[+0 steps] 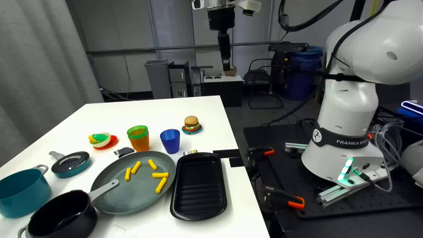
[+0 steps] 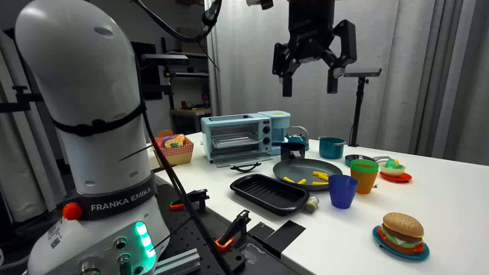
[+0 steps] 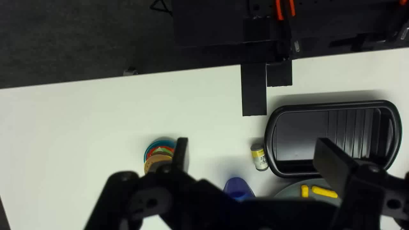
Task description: Close the door to the oven
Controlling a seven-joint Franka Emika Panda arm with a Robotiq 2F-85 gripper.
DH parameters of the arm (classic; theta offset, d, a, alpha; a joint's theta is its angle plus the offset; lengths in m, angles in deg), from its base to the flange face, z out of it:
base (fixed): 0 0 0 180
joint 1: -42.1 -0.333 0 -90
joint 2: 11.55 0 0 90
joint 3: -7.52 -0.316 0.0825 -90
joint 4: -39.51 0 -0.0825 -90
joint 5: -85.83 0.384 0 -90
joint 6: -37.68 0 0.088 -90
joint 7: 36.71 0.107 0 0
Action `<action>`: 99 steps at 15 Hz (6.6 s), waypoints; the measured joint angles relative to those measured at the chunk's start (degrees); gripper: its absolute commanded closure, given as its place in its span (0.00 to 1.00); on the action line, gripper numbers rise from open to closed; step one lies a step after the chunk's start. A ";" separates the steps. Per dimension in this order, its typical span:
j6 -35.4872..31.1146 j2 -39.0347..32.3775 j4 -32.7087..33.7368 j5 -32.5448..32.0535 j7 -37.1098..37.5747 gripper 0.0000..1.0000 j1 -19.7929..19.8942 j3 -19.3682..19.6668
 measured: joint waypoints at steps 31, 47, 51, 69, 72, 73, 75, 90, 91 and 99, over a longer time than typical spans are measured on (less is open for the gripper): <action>0.00 -0.15 0.00 0.00 0.00 0.00 0.00 0.01; 2.92 -10.08 14.20 10.56 15.91 0.88 -10.45 -15.57; 5.05 -20.00 26.20 11.03 22.06 1.00 -13.77 -20.63; 6.99 -42.65 50.79 11.08 32.04 0.74 -19.04 -23.39; 6.99 -42.64 50.78 11.08 32.04 0.74 -19.04 -23.39; 6.99 -42.64 50.78 11.08 32.04 0.74 -19.04 -23.39; 6.99 -42.64 50.78 11.08 32.04 0.49 -19.04 -23.39; 1.26 -46.85 50.69 10.43 31.86 1.00 -19.04 -21.03; 1.01 -47.40 50.60 10.39 31.87 1.00 -19.04 -20.91; -2.52 -49.78 46.76 10.68 32.25 1.00 -19.05 -20.42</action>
